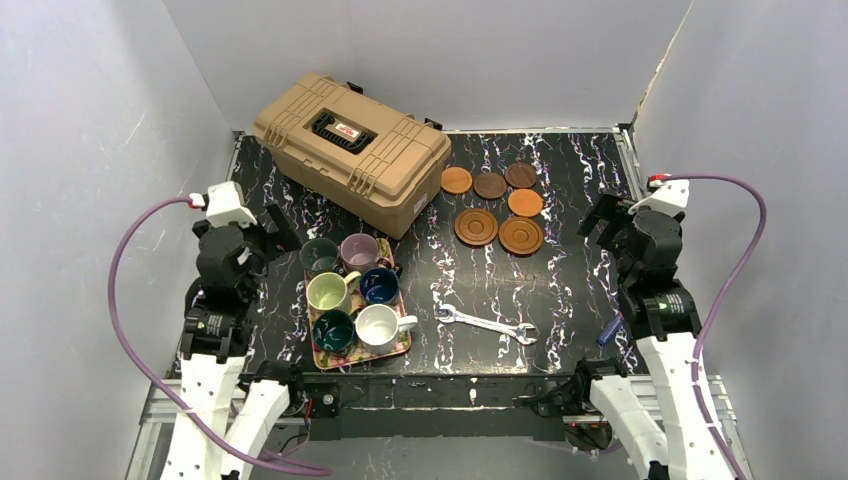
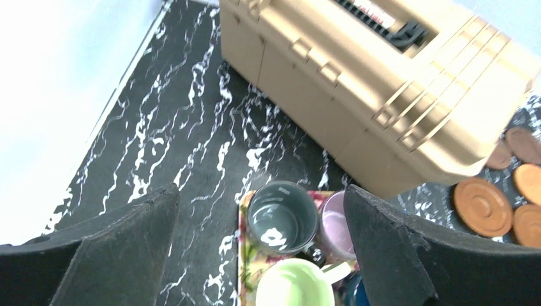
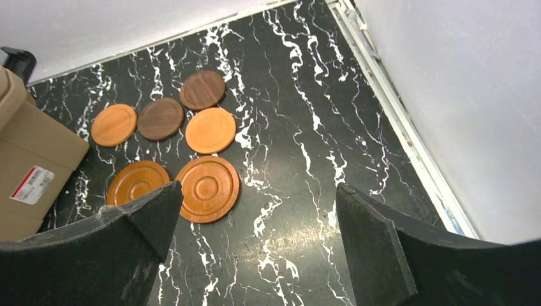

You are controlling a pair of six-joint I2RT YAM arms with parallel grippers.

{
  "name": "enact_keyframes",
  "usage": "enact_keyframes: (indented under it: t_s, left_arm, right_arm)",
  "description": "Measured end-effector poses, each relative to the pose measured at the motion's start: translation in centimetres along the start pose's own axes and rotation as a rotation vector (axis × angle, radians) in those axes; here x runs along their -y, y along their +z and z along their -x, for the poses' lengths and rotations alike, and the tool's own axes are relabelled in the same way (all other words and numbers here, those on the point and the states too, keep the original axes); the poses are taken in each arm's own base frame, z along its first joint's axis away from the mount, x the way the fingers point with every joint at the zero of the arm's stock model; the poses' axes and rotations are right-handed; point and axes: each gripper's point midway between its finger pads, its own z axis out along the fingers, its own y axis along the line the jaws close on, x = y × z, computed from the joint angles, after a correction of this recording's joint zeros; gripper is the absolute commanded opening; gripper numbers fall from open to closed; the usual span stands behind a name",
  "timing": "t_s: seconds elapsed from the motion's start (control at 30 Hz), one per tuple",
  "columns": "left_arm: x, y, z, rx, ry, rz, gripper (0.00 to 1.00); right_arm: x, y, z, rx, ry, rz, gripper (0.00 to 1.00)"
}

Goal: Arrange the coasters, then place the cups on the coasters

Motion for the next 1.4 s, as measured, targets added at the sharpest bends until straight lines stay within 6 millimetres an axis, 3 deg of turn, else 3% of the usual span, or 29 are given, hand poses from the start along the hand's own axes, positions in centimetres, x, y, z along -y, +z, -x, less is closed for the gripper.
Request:
enact_keyframes:
  t_s: [0.17, 0.27, 0.43, 0.6, 0.67, 0.8, 0.87, 1.13, 1.23, 1.4]
  left_arm:
    - [1.2, -0.7, 4.2, 0.063, -0.024, -0.04, 0.98]
    - [2.1, -0.4, 5.1, 0.065, -0.028, -0.075, 0.98]
    - [4.0, 0.9, 5.0, 0.043, -0.023, -0.155, 0.98]
    - [5.9, 3.3, 6.5, 0.069, -0.02, -0.211, 0.98]
    - [6.1, 4.2, 5.6, 0.072, -0.018, -0.222, 0.98]
    - [5.4, 4.8, 1.5, 0.03, -0.01, -0.216, 0.98]
    - [5.3, 5.0, 0.5, 0.014, -0.006, -0.212, 0.98]
    - [5.5, 5.9, 0.7, 0.027, 0.014, -0.214, 0.98]
    - [5.5, 6.2, 0.6, 0.025, 0.019, -0.212, 0.98]
    - [5.6, 6.5, 0.4, 0.016, 0.02, -0.216, 0.98]
  right_arm:
    - [-0.2, -0.6, 1.1, 0.018, -0.005, 0.014, 0.99]
    - [-0.8, -0.5, 0.5, -0.008, -0.023, 0.048, 0.99]
    - [-2.1, 0.9, -1.9, -0.139, -0.08, 0.106, 0.99]
    - [-3.5, 3.9, -5.3, -0.313, -0.129, 0.145, 0.96]
    - [-3.6, 4.9, -7.7, -0.405, -0.145, 0.141, 0.95]
    - [-3.5, 6.3, -12.3, -0.561, -0.175, 0.112, 0.92]
    - [-3.6, 6.9, -14.2, -0.618, -0.189, 0.098, 0.88]
    - [-3.8, 10.4, -21.6, -0.803, -0.251, 0.042, 0.79]
    - [-3.9, 11.6, -23.0, -0.835, -0.257, 0.026, 0.76]
    - [-5.5, 14.3, -22.3, -0.799, -0.257, 0.032, 0.73]
